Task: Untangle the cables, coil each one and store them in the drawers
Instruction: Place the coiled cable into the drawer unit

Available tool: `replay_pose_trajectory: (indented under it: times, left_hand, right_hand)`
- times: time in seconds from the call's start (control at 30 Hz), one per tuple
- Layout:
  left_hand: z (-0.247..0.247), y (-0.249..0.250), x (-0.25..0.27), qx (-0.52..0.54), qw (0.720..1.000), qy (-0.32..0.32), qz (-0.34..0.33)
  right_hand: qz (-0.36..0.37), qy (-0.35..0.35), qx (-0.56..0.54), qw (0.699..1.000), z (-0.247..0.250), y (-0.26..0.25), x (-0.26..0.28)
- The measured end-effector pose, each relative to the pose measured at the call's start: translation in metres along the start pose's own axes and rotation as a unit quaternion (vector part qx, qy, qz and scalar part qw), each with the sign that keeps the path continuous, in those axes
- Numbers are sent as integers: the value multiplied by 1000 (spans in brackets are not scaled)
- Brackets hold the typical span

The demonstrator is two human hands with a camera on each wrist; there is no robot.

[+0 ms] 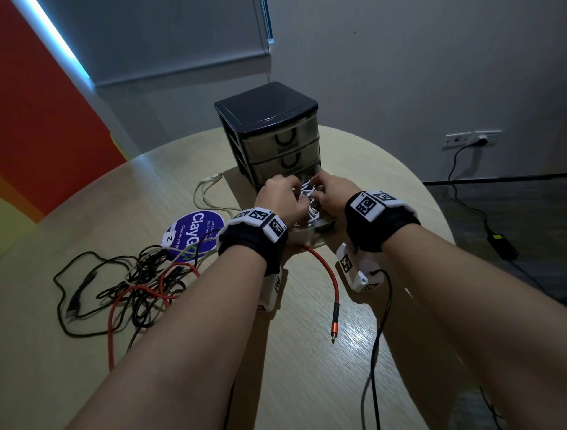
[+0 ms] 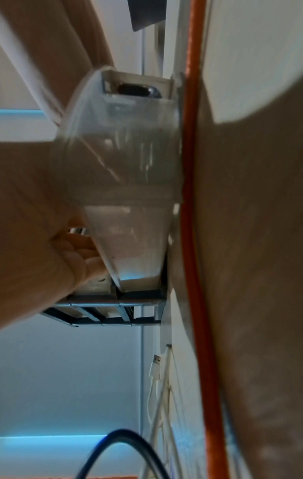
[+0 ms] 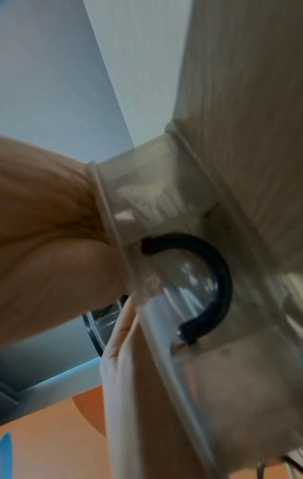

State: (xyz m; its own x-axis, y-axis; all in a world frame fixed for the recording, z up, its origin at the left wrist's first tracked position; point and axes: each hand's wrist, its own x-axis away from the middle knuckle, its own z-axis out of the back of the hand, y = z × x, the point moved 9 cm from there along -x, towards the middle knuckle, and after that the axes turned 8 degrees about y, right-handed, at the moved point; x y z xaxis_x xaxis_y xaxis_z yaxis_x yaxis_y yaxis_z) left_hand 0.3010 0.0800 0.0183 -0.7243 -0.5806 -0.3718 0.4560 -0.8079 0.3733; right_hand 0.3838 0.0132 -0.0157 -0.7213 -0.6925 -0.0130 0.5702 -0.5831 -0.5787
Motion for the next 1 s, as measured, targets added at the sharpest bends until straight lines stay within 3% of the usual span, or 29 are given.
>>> replay_pose_trajectory:
  times: [0.43,0.73,1.0]
  left_hand:
    - [-5,6,-1,-45,998,-27,-25]
    - [2,0,-3,-27,1000,6,4]
    - [1,-8,-6,-31,999,4,9]
  right_hand:
    - [8,-6,22,1000,1,-5,2]
    - [-5,9,-12,1000,2,0,2]
    - [28,3,8,1000,2,-5,3]
